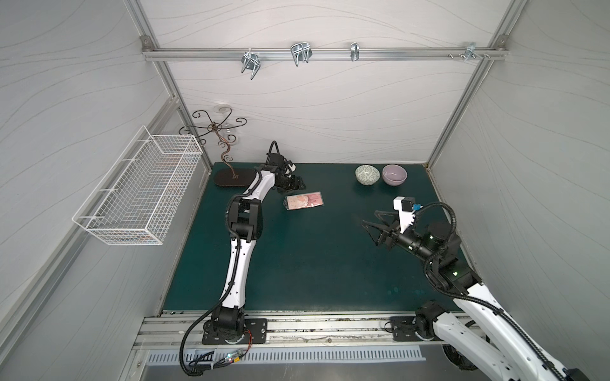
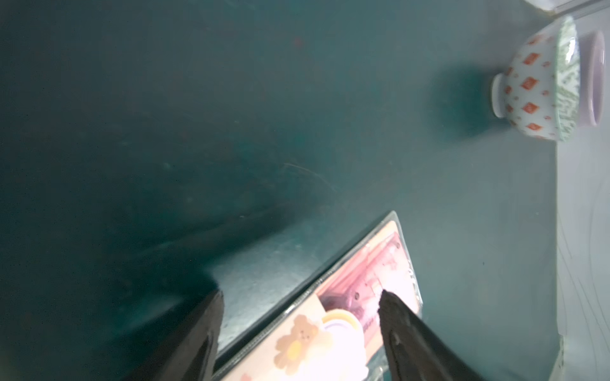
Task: Open the ruler set and take out the ruler
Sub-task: Adjust the ruler set bag at the center of the board.
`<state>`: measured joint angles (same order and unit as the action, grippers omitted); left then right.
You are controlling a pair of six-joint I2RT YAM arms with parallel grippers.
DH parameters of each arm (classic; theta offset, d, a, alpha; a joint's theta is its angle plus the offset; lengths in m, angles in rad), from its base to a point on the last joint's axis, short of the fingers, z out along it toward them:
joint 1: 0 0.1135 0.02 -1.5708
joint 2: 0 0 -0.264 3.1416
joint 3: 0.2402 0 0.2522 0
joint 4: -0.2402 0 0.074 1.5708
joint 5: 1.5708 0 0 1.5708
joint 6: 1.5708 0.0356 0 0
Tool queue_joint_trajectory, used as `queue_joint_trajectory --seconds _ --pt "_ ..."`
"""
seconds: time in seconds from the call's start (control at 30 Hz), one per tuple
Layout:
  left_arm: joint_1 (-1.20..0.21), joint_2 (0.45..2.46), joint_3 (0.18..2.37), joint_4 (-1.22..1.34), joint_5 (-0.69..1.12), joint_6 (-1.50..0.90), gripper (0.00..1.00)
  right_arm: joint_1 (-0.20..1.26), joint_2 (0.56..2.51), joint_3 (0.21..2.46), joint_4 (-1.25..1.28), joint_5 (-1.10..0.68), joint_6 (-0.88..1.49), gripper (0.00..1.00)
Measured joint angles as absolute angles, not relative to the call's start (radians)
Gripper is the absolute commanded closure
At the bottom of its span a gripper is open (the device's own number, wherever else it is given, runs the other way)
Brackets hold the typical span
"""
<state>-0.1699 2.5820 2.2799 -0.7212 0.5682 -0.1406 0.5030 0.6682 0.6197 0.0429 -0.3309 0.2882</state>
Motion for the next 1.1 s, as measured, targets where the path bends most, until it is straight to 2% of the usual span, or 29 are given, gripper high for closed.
queue_joint_trajectory --seconds 0.07,0.2,0.23,0.33,0.47,0.6,0.73,0.87,1.1 --pt "-0.179 2.537 2.196 -0.704 0.589 -0.130 0.31 0.503 0.671 0.620 0.043 -0.326 0.288 0.16" --pt "-0.221 2.427 1.993 -0.720 0.638 -0.125 0.51 0.503 0.691 0.620 0.044 -0.320 0.288 0.15" --pt "-0.236 2.394 1.926 -0.718 0.658 -0.130 0.52 0.503 0.701 0.620 0.044 -0.319 0.288 0.15" --pt "-0.276 2.278 1.711 -0.693 0.709 -0.163 0.51 0.503 0.735 0.620 0.044 -0.319 0.289 0.15" --pt "-0.321 2.127 1.493 -0.661 0.688 -0.228 0.43 0.503 0.795 0.619 0.052 -0.300 0.299 0.16" --pt "-0.318 2.075 1.474 -0.590 0.627 -0.297 0.42 0.500 0.955 0.662 0.009 -0.238 0.311 0.22" --pt "-0.305 2.067 1.463 -0.486 0.566 -0.364 0.39 0.496 1.302 0.912 -0.120 -0.243 0.269 0.35" --pt "-0.294 2.073 1.420 -0.417 0.521 -0.420 0.39 0.512 1.575 1.143 -0.220 -0.257 0.183 0.33" --pt "-0.283 2.132 1.469 -0.355 0.520 -0.461 0.36 0.538 1.897 1.465 -0.376 -0.294 -0.044 0.29"
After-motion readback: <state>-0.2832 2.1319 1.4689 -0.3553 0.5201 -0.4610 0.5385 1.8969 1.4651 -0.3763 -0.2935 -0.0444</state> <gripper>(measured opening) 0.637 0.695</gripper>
